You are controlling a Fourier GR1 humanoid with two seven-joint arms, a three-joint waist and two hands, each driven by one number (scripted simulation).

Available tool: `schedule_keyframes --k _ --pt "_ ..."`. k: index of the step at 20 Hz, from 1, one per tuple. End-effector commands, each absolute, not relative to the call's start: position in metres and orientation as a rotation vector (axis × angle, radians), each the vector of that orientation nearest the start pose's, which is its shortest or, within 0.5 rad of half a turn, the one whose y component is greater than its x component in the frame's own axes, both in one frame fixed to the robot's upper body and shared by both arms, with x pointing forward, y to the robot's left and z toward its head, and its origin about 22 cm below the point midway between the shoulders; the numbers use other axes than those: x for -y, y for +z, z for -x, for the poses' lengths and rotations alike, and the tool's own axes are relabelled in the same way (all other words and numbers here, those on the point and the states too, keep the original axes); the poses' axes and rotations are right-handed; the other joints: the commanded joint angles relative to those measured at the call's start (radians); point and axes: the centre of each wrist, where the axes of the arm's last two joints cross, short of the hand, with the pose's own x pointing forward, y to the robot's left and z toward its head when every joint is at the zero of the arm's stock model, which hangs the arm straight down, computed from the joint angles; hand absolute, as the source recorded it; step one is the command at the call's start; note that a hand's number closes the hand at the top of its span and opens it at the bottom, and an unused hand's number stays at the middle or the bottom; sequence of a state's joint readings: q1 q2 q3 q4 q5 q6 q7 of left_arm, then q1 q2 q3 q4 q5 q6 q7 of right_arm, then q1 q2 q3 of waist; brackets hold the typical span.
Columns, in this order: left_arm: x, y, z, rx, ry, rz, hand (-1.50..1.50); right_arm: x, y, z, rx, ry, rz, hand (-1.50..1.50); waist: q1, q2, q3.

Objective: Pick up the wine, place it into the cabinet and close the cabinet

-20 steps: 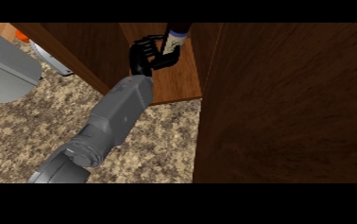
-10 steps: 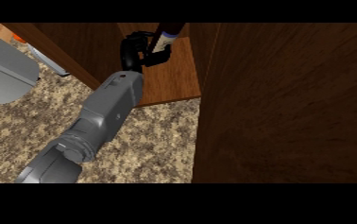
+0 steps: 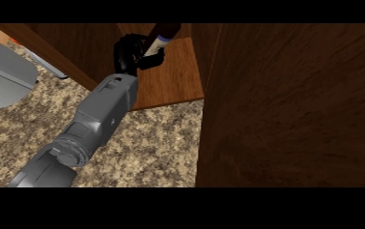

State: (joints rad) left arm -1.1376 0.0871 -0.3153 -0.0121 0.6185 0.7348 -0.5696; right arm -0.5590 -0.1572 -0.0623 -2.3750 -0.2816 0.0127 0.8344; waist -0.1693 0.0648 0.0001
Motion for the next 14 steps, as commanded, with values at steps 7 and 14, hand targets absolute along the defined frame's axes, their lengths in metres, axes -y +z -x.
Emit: schedule_keyframes --k 7,14 --pt "-0.178 0.0 -0.424 1.555 0.012 -0.693 -1.5 0.201 0.276 -0.181 2.029 0.378 -0.355 -1.5 -0.002 0.011 -0.005" --pt "-0.186 0.0 -0.424 1.538 0.04 -0.662 -1.5 0.203 0.273 -0.18 2.02 0.358 -0.354 -1.5 0.005 0.006 -0.005"
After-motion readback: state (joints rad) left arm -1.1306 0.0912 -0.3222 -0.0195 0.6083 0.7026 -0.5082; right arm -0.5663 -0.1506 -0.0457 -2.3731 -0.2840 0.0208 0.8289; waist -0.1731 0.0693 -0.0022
